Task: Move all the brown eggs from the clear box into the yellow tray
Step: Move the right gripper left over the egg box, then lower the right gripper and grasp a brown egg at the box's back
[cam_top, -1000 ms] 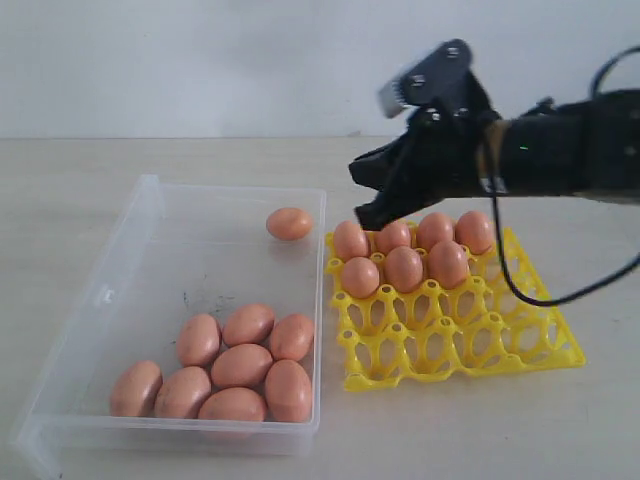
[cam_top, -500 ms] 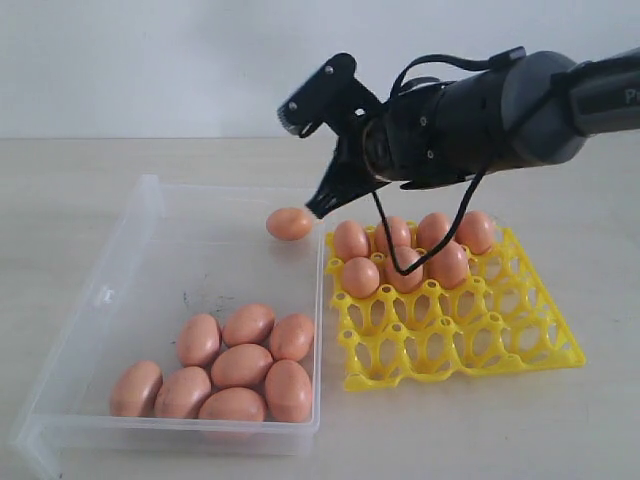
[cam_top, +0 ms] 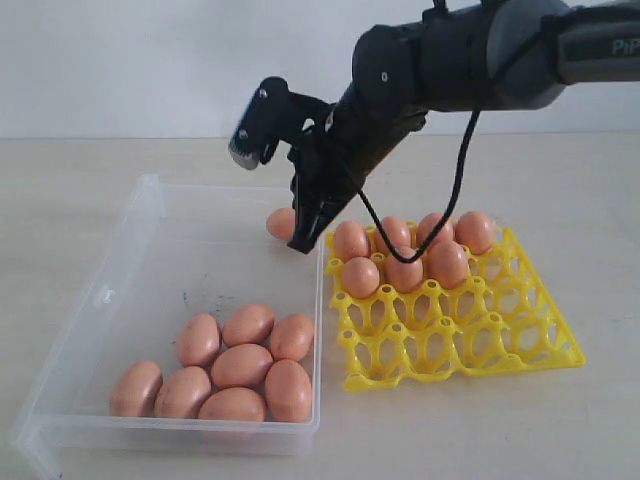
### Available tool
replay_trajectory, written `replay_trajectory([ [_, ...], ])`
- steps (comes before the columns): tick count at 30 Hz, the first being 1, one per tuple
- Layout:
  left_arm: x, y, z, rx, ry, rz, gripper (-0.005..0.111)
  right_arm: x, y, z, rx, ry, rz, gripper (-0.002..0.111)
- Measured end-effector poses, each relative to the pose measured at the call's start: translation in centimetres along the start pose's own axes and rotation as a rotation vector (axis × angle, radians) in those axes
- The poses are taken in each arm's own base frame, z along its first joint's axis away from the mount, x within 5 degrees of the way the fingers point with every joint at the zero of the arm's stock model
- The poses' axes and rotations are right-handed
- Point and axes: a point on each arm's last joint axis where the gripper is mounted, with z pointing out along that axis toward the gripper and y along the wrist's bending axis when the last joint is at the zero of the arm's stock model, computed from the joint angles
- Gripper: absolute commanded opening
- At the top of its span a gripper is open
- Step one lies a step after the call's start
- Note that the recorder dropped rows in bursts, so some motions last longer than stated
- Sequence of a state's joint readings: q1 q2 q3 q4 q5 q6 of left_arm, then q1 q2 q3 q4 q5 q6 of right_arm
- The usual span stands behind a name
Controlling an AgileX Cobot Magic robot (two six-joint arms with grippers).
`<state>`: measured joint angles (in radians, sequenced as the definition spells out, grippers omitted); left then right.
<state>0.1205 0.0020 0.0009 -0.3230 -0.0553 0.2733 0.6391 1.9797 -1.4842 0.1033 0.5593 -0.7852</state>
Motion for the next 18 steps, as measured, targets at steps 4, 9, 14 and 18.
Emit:
replay_trajectory([
  [4, 0.0, 0.0, 0.0, 0.000, 0.000, 0.000, 0.004, -1.4, -1.0, 0.8, 0.008, -0.040, 0.031, 0.000],
  [9, 0.0, 0.0, 0.0, 0.000, 0.000, 0.000, 0.004, -1.0, -0.9, 3.8, -0.025, -0.006, 0.041, 0.012],
  [14, 0.0, 0.0, 0.0, 0.000, 0.000, 0.000, 0.004, -0.5, -0.6, 6.3, -0.036, 0.012, 0.044, 0.054],
  [18, 0.0, 0.0, 0.0, 0.000, 0.000, 0.000, 0.004, -0.5, -0.8, 7.7, -0.015, -0.005, 0.054, 0.058],
])
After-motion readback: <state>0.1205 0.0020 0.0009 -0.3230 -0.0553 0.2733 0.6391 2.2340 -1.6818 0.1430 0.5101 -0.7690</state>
